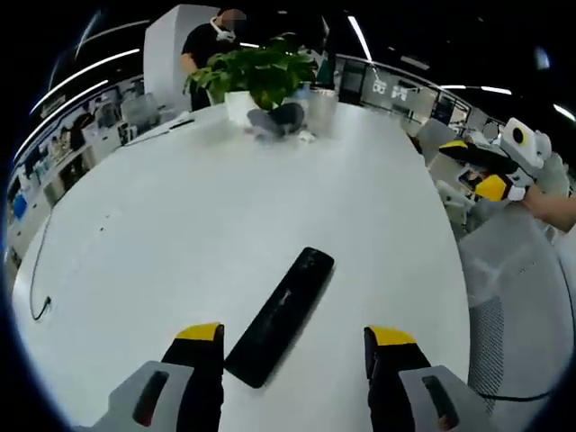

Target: Press the specified remote control buttons in sequence, fully releasing each button before pressing the next.

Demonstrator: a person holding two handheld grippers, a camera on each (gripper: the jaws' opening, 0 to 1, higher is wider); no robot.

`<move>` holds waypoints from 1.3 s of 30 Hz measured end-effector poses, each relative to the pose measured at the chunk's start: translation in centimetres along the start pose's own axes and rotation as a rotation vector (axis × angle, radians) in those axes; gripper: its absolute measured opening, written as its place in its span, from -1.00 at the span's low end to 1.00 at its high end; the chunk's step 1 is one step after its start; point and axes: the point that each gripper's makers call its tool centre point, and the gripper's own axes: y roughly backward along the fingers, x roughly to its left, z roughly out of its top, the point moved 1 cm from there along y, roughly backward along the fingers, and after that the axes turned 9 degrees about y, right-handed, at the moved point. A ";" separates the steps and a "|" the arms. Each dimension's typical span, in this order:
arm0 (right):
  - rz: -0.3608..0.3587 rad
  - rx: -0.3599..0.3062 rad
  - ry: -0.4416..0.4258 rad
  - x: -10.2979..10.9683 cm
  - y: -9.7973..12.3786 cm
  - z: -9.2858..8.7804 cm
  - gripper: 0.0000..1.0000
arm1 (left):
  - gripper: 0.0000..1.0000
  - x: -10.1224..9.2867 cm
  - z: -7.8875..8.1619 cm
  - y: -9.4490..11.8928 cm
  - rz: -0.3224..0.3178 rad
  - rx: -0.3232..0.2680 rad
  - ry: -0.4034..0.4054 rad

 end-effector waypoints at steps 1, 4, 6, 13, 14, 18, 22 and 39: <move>0.000 0.001 0.001 0.0 0.0 0.0 0.01 | 0.30 0.0 0.0 0.0 -0.002 0.002 -0.001; 0.001 0.003 0.003 0.0 0.0 0.0 0.00 | 0.27 0.2 -0.1 -0.2 -0.011 0.016 -0.005; 0.003 0.006 0.004 0.1 0.0 -0.1 0.00 | 0.25 0.2 -0.3 -0.4 -0.017 0.033 -0.014; 0.003 0.009 0.006 0.0 -0.1 -0.2 -0.01 | 0.23 0.6 -0.6 -1.1 -0.017 0.068 -0.037; 0.002 0.009 0.005 -0.1 0.0 -0.2 -0.02 | 0.23 0.6 -0.6 -1.1 -0.018 0.072 -0.039; 0.001 0.013 0.008 -0.1 0.0 -0.3 -0.03 | 0.23 0.8 -0.7 -1.6 -0.016 0.090 -0.067; 0.002 0.012 0.008 -0.1 -0.1 -0.2 -0.04 | 0.22 0.8 -0.6 -1.9 -0.018 0.101 -0.085; 0.001 0.010 0.010 0.0 0.0 -0.2 -0.05 | 0.15 0.7 -1.5 -3.0 -0.017 0.179 -0.177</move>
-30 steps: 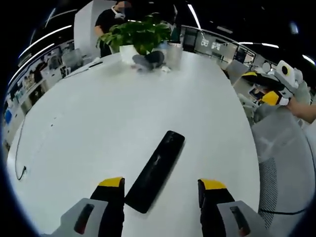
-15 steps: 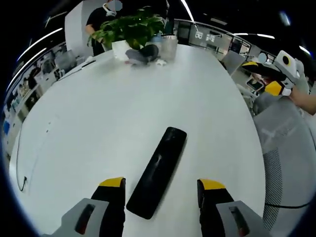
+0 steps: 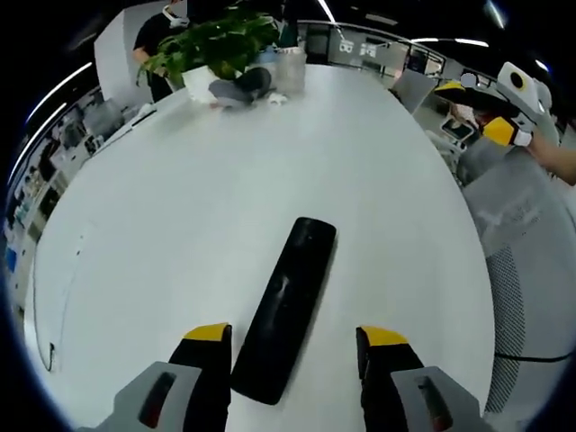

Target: Press the specified remote control buttons in sequence, fully releasing each button before pressing the next.

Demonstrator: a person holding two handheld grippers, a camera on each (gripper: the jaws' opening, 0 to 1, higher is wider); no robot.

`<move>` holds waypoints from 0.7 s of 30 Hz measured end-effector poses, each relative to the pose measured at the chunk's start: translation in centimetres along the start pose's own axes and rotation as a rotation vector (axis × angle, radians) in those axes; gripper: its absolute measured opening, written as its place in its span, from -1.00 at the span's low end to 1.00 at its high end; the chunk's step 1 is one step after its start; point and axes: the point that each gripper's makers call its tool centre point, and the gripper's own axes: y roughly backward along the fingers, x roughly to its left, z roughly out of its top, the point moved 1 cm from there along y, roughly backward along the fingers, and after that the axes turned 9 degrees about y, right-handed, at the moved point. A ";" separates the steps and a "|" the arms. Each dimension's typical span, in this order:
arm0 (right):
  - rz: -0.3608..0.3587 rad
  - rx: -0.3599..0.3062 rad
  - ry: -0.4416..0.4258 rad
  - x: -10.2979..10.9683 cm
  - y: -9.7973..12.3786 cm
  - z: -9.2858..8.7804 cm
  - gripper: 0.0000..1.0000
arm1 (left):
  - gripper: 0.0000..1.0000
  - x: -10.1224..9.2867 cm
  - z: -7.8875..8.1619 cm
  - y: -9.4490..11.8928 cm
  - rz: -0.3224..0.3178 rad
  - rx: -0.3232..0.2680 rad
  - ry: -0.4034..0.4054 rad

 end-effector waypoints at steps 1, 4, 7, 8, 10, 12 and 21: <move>-0.001 -0.001 -0.001 0.0 0.0 0.0 -0.06 | 0.15 0.0 0.0 0.0 -0.002 0.001 0.003; -0.005 -0.005 -0.005 -0.1 0.1 0.1 -0.06 | 0.14 0.2 0.0 -0.1 -0.002 0.004 0.007; -0.007 -0.009 -0.008 -0.1 0.1 0.1 -0.06 | 0.13 0.2 0.1 -0.2 -0.004 0.007 0.004; -0.006 -0.009 -0.008 -0.1 0.1 0.1 -0.06 | 0.12 0.1 0.1 -0.2 -0.008 0.009 0.005; -0.006 -0.007 -0.007 -0.1 0.1 0.1 -0.06 | 0.11 0.1 0.1 -0.3 -0.010 0.012 0.004; -0.004 -0.007 -0.007 -0.1 0.0 0.1 -0.07 | 0.11 0.2 0.0 -0.5 -0.007 0.020 0.005; 0.003 0.008 0.010 0.1 0.0 -0.2 -0.08 | 0.06 0.2 -0.1 -0.5 -0.012 0.027 0.001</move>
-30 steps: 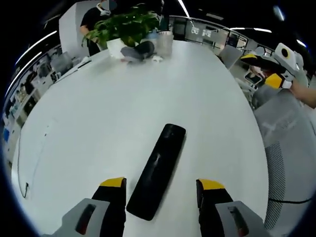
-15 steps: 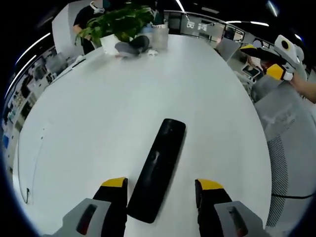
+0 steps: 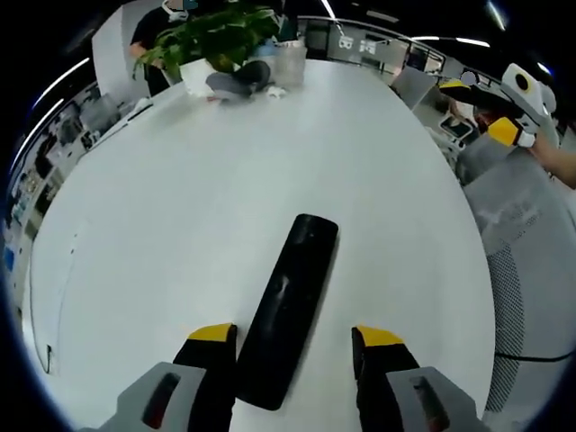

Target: Press the specified remote control buttons in sequence, fully releasing each button before pressing the next.

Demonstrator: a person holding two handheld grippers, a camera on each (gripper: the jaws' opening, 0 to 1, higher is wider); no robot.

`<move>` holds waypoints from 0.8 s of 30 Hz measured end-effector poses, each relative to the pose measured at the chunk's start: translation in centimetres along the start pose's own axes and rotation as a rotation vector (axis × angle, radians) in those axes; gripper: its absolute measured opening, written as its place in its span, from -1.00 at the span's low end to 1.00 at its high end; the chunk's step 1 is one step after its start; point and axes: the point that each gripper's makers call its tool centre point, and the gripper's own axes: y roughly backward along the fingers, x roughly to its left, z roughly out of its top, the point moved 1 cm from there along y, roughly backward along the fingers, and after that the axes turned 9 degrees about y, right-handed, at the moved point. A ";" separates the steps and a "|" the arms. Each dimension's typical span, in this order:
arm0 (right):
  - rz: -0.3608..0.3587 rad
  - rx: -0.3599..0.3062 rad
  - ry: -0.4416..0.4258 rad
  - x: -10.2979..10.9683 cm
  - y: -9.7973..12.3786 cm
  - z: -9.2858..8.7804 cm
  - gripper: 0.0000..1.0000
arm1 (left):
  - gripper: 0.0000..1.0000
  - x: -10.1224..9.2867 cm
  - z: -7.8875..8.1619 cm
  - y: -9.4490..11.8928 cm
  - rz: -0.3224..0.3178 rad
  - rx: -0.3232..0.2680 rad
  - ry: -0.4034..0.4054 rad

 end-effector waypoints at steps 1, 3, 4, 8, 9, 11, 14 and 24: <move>0.000 0.001 0.001 0.0 0.0 0.0 -0.08 | 0.05 0.0 0.0 0.0 0.001 0.001 -0.005; -0.002 0.000 0.000 0.0 0.0 0.0 -0.09 | 0.04 0.1 0.0 0.0 0.003 0.001 -0.009; -0.004 -0.002 -0.002 -0.1 0.1 0.0 -0.09 | 0.03 0.1 0.0 0.0 0.005 0.001 -0.010; -0.003 -0.001 -0.003 -0.1 0.1 0.0 -0.09 | -0.04 0.3 0.0 0.0 0.018 0.003 -0.021; -0.001 0.000 -0.003 0.0 0.0 0.0 -0.10 | -0.05 0.4 0.0 0.0 0.021 0.002 -0.025; 0.003 0.004 -0.002 0.0 0.0 -0.1 -0.10 | -0.06 0.4 0.0 0.0 0.019 -0.005 -0.025; 0.005 0.008 0.000 0.1 0.0 -0.1 -0.10 | -0.07 0.4 0.1 0.0 0.018 -0.012 -0.026; 0.000 0.012 -0.002 0.0 0.0 -0.2 -0.12 | -0.19 0.1 0.1 -0.1 0.006 -0.013 -0.061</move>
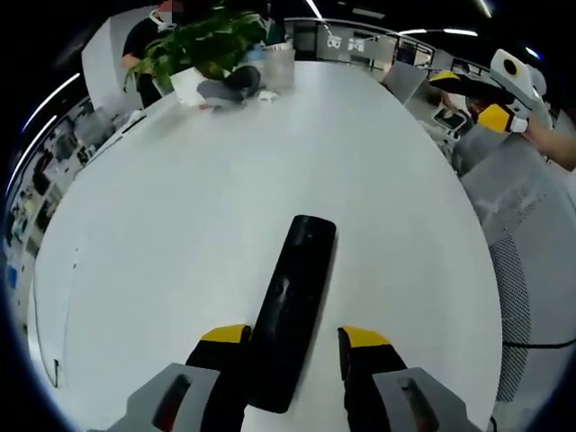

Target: Press the specified remote control buttons in sequence, fully releasing each button before pressing the next.

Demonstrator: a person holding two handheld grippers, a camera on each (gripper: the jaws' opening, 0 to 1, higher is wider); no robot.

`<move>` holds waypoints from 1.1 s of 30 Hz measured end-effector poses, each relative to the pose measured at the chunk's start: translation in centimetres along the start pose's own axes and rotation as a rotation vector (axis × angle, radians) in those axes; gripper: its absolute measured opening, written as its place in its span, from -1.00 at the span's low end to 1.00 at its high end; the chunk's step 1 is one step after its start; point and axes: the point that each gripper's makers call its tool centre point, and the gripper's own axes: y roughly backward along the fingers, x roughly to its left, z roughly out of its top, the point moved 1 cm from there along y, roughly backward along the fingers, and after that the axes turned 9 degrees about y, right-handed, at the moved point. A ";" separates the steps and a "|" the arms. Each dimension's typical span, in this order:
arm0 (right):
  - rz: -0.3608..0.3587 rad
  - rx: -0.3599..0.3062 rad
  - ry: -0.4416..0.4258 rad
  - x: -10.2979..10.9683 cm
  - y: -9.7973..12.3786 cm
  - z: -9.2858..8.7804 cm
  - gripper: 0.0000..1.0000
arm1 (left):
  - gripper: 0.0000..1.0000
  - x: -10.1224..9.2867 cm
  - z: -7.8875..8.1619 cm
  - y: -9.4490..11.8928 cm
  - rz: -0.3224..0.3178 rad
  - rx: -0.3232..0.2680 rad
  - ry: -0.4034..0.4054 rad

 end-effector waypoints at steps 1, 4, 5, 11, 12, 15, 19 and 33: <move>-0.001 -0.001 0.000 0.0 0.0 0.0 -0.12 | -0.21 0.0 0.0 0.0 -0.002 -0.001 -0.002; -0.002 -0.002 -0.002 0.0 0.0 0.0 -0.12 | -0.30 -0.1 0.0 0.0 -0.003 -0.002 -0.016; -0.002 -0.002 -0.002 0.0 0.0 0.0 -0.12 | -0.33 -0.2 0.0 0.0 -0.007 -0.002 -0.022; 0.002 -0.002 -0.001 0.0 0.0 0.1 -0.12 | -0.44 -0.3 0.0 0.0 -0.016 -0.003 -0.040; 0.002 -0.002 -0.001 0.0 0.0 0.0 -0.12 | -0.47 -0.3 0.0 0.0 -0.016 -0.004 -0.043; 0.003 -0.002 0.000 0.0 0.0 0.1 -0.12 | -0.48 -0.4 -0.1 0.0 -0.015 -0.006 -0.048; 0.006 -0.002 0.002 0.1 -0.1 0.1 -0.13 | -0.48 -0.4 0.0 0.0 -0.017 -0.009 -0.048; 0.009 0.003 0.003 0.2 -0.1 0.0 -0.13 | -0.50 -0.8 -0.2 0.1 -0.025 0.003 -0.050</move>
